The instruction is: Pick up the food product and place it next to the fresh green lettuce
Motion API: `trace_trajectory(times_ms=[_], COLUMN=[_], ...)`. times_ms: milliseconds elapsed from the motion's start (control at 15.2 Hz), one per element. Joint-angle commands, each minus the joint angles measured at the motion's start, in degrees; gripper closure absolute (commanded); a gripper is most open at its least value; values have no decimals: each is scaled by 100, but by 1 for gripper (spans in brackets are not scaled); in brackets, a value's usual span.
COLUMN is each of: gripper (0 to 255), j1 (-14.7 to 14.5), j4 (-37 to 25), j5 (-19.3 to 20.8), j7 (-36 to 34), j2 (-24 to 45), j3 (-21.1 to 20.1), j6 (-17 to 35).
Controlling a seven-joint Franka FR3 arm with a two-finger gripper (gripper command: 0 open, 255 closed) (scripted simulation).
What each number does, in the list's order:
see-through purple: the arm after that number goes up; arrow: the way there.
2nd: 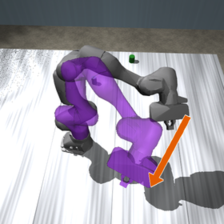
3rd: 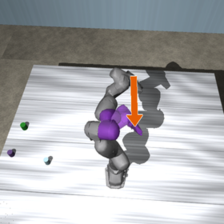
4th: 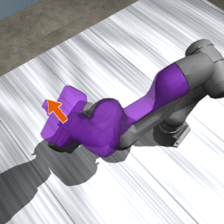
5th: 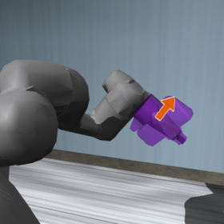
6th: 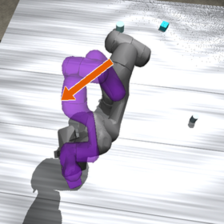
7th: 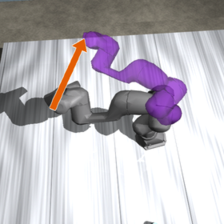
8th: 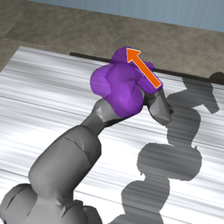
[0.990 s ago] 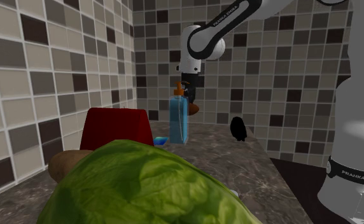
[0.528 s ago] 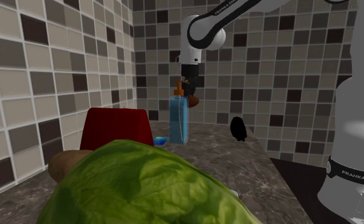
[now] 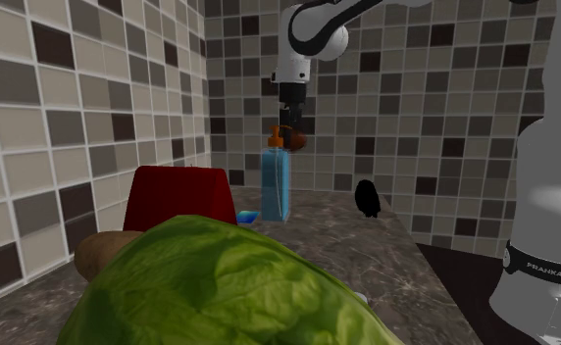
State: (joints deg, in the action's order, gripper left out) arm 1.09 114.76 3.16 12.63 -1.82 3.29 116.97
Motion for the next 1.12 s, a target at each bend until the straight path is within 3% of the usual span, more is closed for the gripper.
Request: trace_trajectory(times_ms=[0, 924, 1056], gripper=[255, 255, 255], j1=[-2, -9, -58], j4=[-114, -1091, -924], j5=[-2, -17, -5], j7=[4, 49, -60], j2=[-44, -134, -291], j3=[-2, -10, -67], j6=[-161, -1227, -1222])
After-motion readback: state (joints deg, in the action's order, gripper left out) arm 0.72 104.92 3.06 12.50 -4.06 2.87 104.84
